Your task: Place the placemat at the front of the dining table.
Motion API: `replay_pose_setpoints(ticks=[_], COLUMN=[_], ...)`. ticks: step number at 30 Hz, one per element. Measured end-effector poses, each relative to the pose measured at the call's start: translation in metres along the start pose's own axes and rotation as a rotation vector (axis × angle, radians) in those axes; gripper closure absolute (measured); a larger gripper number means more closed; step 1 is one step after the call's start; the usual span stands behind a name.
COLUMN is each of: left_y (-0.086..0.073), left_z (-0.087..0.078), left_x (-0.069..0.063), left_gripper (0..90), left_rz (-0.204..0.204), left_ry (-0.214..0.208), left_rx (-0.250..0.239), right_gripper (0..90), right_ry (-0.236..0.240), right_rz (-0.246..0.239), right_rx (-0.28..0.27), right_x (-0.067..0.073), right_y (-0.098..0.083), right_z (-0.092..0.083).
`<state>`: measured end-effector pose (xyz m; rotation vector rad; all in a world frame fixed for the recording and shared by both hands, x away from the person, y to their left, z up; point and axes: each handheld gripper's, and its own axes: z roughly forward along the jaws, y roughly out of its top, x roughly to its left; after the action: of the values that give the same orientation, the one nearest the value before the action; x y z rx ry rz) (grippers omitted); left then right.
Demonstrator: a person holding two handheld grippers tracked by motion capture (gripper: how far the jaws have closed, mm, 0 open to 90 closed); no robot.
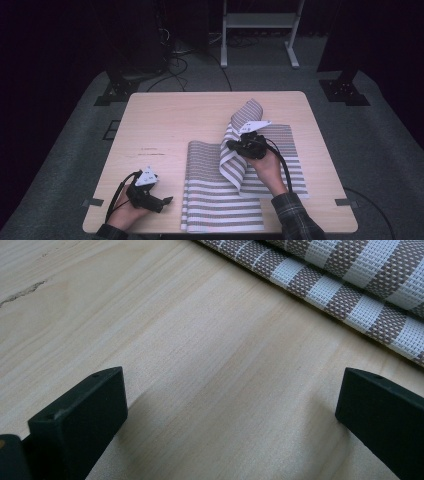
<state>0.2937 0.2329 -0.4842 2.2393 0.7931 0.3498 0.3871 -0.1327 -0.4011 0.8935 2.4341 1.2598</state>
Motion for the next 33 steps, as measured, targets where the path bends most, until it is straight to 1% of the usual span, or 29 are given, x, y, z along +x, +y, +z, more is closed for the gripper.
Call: replay_pose_setpoints(ticks=[10,13,20,22,26,30,33], left_y=[0.000,0.000,0.001,0.001,0.001,0.001,0.001], left_z=[0.000,0.000,0.001,0.001,0.001,0.001,0.001], left_x=[0.000,0.000,-0.001,-0.001,-0.001,-0.001,-0.001], left_gripper=[0.0,0.0,0.0,0.0,0.0,0.0,0.0], left_rz=[0.004,0.003,0.009,0.010,0.009,0.011,0.011], left_ry=[-0.002,-0.003,-0.008,-0.008,-0.008,-0.009,-0.010], left_rx=[0.002,0.000,0.001,0.002,0.001,0.003,0.003], right_gripper=[87.5,87.5,87.5,87.5,87.5,87.5,87.5], right_ry=[0.043,0.055,0.090,0.099,0.121,0.143,0.148], right_rz=[-0.010,-0.022,-0.042,-0.049,-0.058,-0.076,-0.089], right_rx=[-0.004,-0.002,-0.002,-0.010,-0.008,-0.010,-0.010], right_x=[0.012,0.017,0.031,0.034,0.042,0.053,0.058], right_y=[0.006,0.009,0.022,0.024,0.028,0.035,0.039], right_z=[0.016,0.021,0.034,0.037,0.047,0.056,0.060])
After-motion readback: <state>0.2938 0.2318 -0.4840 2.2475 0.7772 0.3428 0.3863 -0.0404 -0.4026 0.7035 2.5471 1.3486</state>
